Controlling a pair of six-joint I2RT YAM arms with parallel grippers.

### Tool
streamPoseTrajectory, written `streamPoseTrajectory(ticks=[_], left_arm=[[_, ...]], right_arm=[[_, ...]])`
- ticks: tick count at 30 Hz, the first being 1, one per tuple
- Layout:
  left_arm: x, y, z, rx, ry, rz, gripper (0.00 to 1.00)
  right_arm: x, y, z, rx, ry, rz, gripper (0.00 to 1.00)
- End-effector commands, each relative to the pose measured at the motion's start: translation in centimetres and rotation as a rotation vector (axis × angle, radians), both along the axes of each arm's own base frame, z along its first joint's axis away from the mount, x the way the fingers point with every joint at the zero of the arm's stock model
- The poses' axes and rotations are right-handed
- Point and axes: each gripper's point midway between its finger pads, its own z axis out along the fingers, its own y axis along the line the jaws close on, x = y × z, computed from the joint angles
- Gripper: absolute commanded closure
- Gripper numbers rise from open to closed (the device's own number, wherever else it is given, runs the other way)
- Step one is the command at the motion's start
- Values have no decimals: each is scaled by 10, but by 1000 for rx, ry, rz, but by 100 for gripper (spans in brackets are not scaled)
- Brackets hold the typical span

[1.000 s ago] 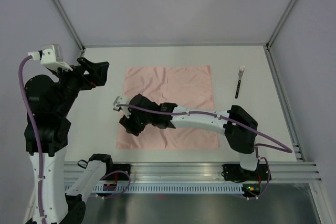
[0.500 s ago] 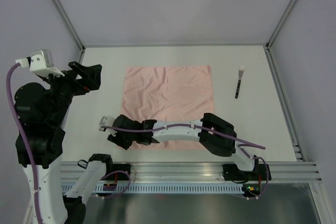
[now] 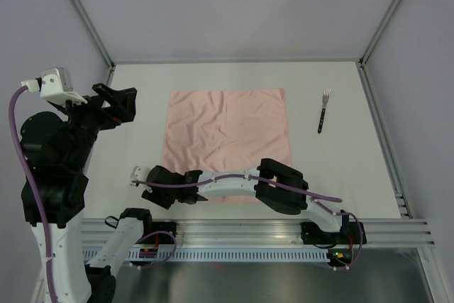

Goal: Fold the napkin, place the utensils inside, and roll it up
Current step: Fold the napkin at the center of the board.

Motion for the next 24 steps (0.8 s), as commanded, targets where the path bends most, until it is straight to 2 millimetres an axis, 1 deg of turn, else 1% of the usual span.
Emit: streamPoseTrajectory(ticks=[1, 8, 16, 20, 21, 22, 24], left_arm=[[-5, 0, -9, 27, 29, -12, 0], [-3, 0, -12, 31, 38, -10, 0], [-2, 0, -17, 31, 49, -9, 0], [-2, -1, -17, 28, 49, -13, 0], [-2, -1, -17, 28, 46, -15, 0], [-3, -1, -17, 28, 46, -13, 0], [-2, -2, -17, 28, 44, -18, 0]], right_arm=[[7, 5, 1, 0, -14, -41, 51], [1, 6, -10, -20, -12, -33, 49], [10, -2, -27, -61, -53, -59, 51], [12, -4, -31, -68, -61, -67, 57], [12, -5, -32, -71, -61, -67, 60], [12, -6, -34, -74, -62, -68, 61], [13, -6, -34, -78, -66, -66, 66]])
